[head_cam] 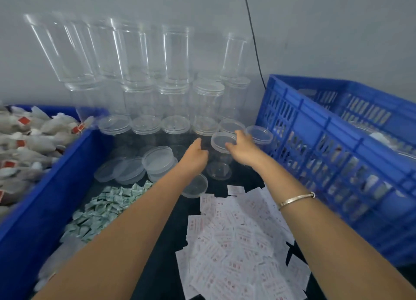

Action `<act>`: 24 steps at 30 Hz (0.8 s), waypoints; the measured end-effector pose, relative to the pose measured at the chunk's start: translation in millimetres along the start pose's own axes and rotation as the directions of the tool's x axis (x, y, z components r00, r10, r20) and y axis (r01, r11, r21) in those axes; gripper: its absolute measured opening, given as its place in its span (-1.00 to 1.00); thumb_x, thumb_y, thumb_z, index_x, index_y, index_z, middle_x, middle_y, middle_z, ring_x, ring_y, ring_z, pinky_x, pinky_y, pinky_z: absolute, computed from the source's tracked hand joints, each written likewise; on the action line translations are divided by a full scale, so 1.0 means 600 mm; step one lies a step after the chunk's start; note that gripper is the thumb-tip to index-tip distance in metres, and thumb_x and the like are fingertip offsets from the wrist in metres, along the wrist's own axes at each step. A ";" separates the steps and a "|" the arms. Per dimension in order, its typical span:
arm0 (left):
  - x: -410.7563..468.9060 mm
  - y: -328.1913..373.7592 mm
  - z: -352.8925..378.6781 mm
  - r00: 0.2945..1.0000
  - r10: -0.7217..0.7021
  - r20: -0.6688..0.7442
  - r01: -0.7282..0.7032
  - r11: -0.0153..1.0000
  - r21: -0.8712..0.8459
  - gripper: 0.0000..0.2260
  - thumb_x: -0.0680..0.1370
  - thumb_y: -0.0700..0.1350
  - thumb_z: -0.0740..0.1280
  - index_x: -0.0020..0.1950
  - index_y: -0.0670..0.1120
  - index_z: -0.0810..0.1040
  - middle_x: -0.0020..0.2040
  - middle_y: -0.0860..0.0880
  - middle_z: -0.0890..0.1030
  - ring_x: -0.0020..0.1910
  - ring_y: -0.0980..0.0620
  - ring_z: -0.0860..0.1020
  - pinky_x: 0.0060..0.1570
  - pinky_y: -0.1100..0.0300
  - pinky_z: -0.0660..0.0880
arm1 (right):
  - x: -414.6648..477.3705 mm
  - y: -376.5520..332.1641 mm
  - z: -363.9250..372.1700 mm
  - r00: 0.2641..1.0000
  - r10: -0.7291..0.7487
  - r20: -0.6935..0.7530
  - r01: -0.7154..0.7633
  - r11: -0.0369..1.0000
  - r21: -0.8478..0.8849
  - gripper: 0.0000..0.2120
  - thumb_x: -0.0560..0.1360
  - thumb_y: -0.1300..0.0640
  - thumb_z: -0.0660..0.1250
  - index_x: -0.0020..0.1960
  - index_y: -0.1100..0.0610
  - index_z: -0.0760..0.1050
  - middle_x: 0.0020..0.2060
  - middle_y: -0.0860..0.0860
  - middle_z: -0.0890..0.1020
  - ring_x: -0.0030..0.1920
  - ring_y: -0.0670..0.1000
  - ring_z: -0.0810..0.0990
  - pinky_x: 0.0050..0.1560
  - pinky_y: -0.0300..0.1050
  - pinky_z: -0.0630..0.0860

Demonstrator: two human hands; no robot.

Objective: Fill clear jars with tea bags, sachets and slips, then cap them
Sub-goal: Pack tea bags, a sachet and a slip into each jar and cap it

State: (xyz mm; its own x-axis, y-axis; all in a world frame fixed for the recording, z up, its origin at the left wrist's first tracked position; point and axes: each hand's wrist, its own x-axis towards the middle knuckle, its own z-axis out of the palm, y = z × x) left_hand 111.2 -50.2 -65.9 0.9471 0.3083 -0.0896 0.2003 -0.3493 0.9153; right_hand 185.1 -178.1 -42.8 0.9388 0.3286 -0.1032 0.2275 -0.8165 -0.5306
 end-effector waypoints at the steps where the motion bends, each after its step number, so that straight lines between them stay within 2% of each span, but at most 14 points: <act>1: 0.004 -0.009 0.000 1.000 -0.021 0.022 0.021 1.000 0.009 -0.48 0.62 -0.31 0.09 0.57 -0.14 0.07 0.57 -0.07 0.16 0.53 -0.01 0.17 0.42 0.18 0.15 | 0.001 0.003 0.002 1.000 0.004 0.010 -0.004 0.999 0.041 -0.42 0.68 -0.01 0.17 0.59 0.17 0.07 0.53 0.24 0.18 0.47 0.26 0.28 0.45 0.12 0.28; 3: 0.008 -0.018 0.002 0.997 -0.049 0.067 0.048 0.999 0.017 -0.46 0.61 -0.35 0.08 0.58 -0.11 0.07 0.57 -0.05 0.15 0.53 -0.02 0.15 0.38 0.20 0.15 | 0.001 0.007 0.002 1.000 -0.007 0.020 0.004 0.993 0.116 -0.39 0.66 -0.03 0.21 0.60 0.13 0.06 0.54 0.17 0.21 0.46 0.19 0.30 0.36 0.01 0.31; 5: 0.006 -0.019 0.004 0.990 -0.041 0.131 0.041 0.999 -0.001 -0.44 0.58 -0.40 0.08 0.57 -0.09 0.12 0.54 -0.01 0.23 0.48 0.03 0.24 0.32 0.27 0.22 | -0.003 0.010 -0.001 0.999 -0.032 0.007 0.030 0.985 0.171 -0.39 0.64 -0.01 0.24 0.60 0.11 0.09 0.51 0.12 0.28 0.29 0.09 0.44 0.11 -0.18 0.39; 7: -0.005 -0.011 0.007 0.980 -0.006 0.198 0.019 0.998 -0.064 -0.42 0.55 -0.43 0.09 0.53 -0.05 0.23 0.31 0.15 0.45 0.22 0.21 0.42 0.03 0.52 0.32 | -0.012 0.006 -0.002 0.998 -0.061 -0.006 0.061 0.977 0.206 -0.41 0.63 0.02 0.26 0.58 0.10 0.14 0.45 0.10 0.37 0.05 -0.04 0.46 -0.08 -0.24 0.37; 9: -0.019 -0.002 0.008 0.980 0.039 0.194 -0.014 0.991 -0.130 -0.42 0.53 -0.46 0.09 0.48 -0.01 0.30 0.01 0.30 0.47 -0.11 0.43 0.46 -0.32 0.61 0.35 | -0.024 0.003 -0.003 0.996 -0.081 -0.028 0.085 0.976 0.202 -0.43 0.62 0.02 0.27 0.56 0.09 0.17 0.43 0.10 0.37 0.15 -0.02 0.43 0.05 -0.16 0.33; 10: -0.027 0.004 0.008 0.981 0.061 0.183 -0.030 0.985 -0.169 -0.42 0.52 -0.47 0.09 0.45 -0.01 0.33 -0.01 0.30 0.48 -0.18 0.48 0.46 -0.36 0.60 0.36 | -0.032 0.000 -0.003 0.995 -0.088 -0.044 0.095 0.978 0.184 -0.44 0.62 0.02 0.28 0.55 0.09 0.19 0.44 0.11 0.36 0.23 0.03 0.42 0.10 -0.12 0.34; 12: -0.054 0.015 0.005 0.982 0.120 0.142 -0.084 0.968 -0.235 -0.44 0.50 -0.47 0.10 0.42 -0.02 0.36 0.09 0.21 0.55 -0.13 0.45 0.48 -0.29 0.54 0.40 | -0.054 -0.008 -0.004 0.992 -0.097 -0.082 0.108 0.984 0.142 -0.45 0.61 0.01 0.28 0.53 0.10 0.21 0.42 0.14 0.35 0.30 0.11 0.44 0.17 -0.06 0.40; 13: -0.070 0.019 0.004 0.980 0.164 0.111 -0.129 0.954 -0.269 -0.44 0.49 -0.49 0.11 0.37 -0.01 0.38 0.08 0.22 0.57 -0.12 0.43 0.51 -0.27 0.53 0.43 | -0.068 -0.013 -0.004 0.989 -0.104 -0.103 0.117 0.985 0.126 -0.46 0.61 0.00 0.28 0.52 0.11 0.22 0.41 0.16 0.35 0.30 0.13 0.45 0.21 -0.02 0.44; 16: -0.130 0.017 -0.006 0.954 0.300 -0.012 -0.288 0.905 -0.312 -0.38 0.44 -0.56 0.19 0.12 0.18 0.39 -0.13 0.39 0.59 -0.16 0.55 0.50 -0.25 0.61 0.41 | -0.129 -0.031 -0.001 0.973 -0.161 -0.163 0.183 0.975 0.126 -0.48 0.60 -0.06 0.30 0.48 0.09 0.26 0.33 0.15 0.36 0.23 0.11 0.50 0.26 0.02 0.48; 17: -0.151 0.009 -0.012 0.946 0.320 -0.060 -0.322 0.896 -0.305 -0.36 0.43 -0.55 0.23 0.13 0.21 0.36 -0.08 0.39 0.57 -0.12 0.61 0.46 -0.22 0.65 0.37 | -0.154 -0.036 0.002 0.968 -0.190 -0.164 0.215 0.965 0.147 -0.47 0.60 -0.07 0.30 0.49 0.06 0.26 0.31 0.12 0.35 0.21 0.07 0.50 0.22 -0.03 0.48; 18: -0.171 -0.003 -0.018 0.937 0.334 -0.102 -0.349 0.891 -0.290 -0.34 0.44 -0.54 0.28 0.24 0.18 0.33 0.01 0.37 0.50 -0.08 0.67 0.40 -0.19 0.68 0.34 | -0.180 -0.042 0.007 0.963 -0.222 -0.153 0.246 0.954 0.168 -0.45 0.60 -0.09 0.30 0.51 0.04 0.24 0.29 0.09 0.34 0.19 0.02 0.49 0.17 -0.13 0.47; 20: -0.208 -0.036 -0.033 0.929 0.333 -0.159 -0.363 0.901 -0.236 -0.24 0.43 -0.49 0.35 0.49 0.01 0.17 0.14 0.33 0.35 -0.01 0.72 0.30 -0.13 0.70 0.29 | -0.234 -0.052 0.023 0.957 -0.274 -0.099 0.289 0.937 0.198 -0.41 0.60 -0.14 0.29 0.54 -0.03 0.17 0.29 0.02 0.31 0.15 -0.07 0.45 0.05 -0.28 0.38; 22: -0.242 -0.068 -0.046 0.925 0.323 -0.200 -0.360 0.914 -0.186 -0.19 0.41 -0.42 0.43 0.53 -0.04 0.11 0.21 0.23 0.35 0.08 0.67 0.29 -0.06 0.67 0.30 | -0.285 -0.059 0.045 0.951 -0.308 -0.029 0.306 0.923 0.235 -0.40 0.60 -0.19 0.26 0.55 -0.11 0.11 0.33 -0.06 0.25 0.18 -0.09 0.43 0.07 -0.31 0.36; 24: -0.274 -0.092 -0.058 0.912 0.323 -0.254 -0.361 0.925 -0.119 -0.23 0.41 -0.34 0.48 0.50 0.05 0.21 0.28 0.17 0.35 0.20 0.54 0.30 0.06 0.57 0.34 | -0.332 -0.064 0.070 0.935 -0.350 0.057 0.326 0.911 0.254 -0.38 0.59 -0.23 0.24 0.55 -0.17 0.05 0.37 -0.15 0.17 0.19 -0.13 0.39 0.05 -0.34 0.33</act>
State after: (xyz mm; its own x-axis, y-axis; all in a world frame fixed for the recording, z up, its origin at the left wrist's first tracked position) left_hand -64.5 -51.0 -87.7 0.8643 0.3934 0.3135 -0.1862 -0.3287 0.9259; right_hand -21.7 -192.1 -37.3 0.7832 0.6204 0.0414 0.4475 -0.5162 -0.7303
